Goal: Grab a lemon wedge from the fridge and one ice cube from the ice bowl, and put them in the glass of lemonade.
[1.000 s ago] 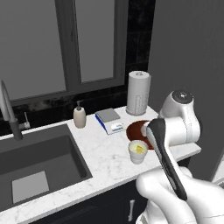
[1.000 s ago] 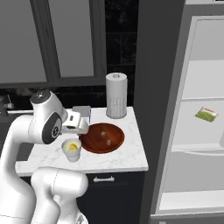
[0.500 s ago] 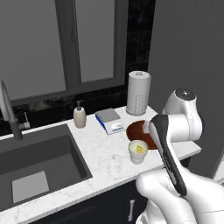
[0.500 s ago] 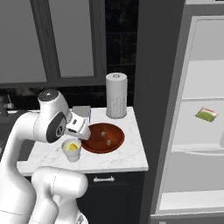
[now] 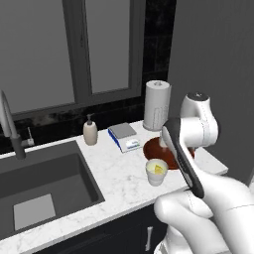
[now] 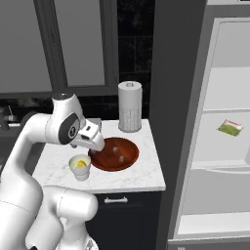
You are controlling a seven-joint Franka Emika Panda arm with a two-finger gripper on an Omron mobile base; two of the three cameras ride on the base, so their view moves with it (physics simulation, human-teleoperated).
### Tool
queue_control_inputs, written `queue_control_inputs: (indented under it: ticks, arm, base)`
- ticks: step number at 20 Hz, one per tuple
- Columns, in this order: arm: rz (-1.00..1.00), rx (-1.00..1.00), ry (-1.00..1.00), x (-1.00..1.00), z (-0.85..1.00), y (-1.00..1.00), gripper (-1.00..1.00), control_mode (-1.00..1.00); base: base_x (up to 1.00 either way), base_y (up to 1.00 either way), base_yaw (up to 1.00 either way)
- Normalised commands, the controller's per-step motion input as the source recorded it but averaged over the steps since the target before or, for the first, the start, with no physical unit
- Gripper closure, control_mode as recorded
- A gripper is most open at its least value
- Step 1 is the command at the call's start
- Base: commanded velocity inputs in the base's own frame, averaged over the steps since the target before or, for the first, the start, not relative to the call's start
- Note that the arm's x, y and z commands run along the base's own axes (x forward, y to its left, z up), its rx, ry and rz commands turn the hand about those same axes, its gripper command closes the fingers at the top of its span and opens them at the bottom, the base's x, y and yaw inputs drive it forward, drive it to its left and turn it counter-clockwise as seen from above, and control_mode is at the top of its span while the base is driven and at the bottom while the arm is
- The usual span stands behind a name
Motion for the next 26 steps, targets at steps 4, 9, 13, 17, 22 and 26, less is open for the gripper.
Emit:
queue_control_inputs:
  ticks: [4,9,13,17,22,26]
  arm:
    - [-0.05,0.0,0.04,0.2,-0.38,-0.21,-1.0,-1.0]
    - [-0.05,0.0,0.01,0.28,-0.37,-0.12,-1.0,-1.0]
    - [-0.1,0.0,0.02,0.51,-0.29,0.0,-1.0,-1.0]
    - [-0.11,0.0,0.05,0.54,-0.24,0.0,-1.0,-1.0]
    - [-0.09,0.0,0.08,0.47,-0.23,-0.01,-1.0,-1.0]
    - [-0.05,0.0,0.07,0.42,-0.27,-0.04,-1.0,-1.0]
  base:
    - [0.0,0.0,0.0]
    - [0.0,0.0,0.0]
    - [0.0,0.0,0.0]
    - [0.0,0.0,0.0]
    - [0.0,0.0,0.0]
    - [0.0,0.0,0.0]
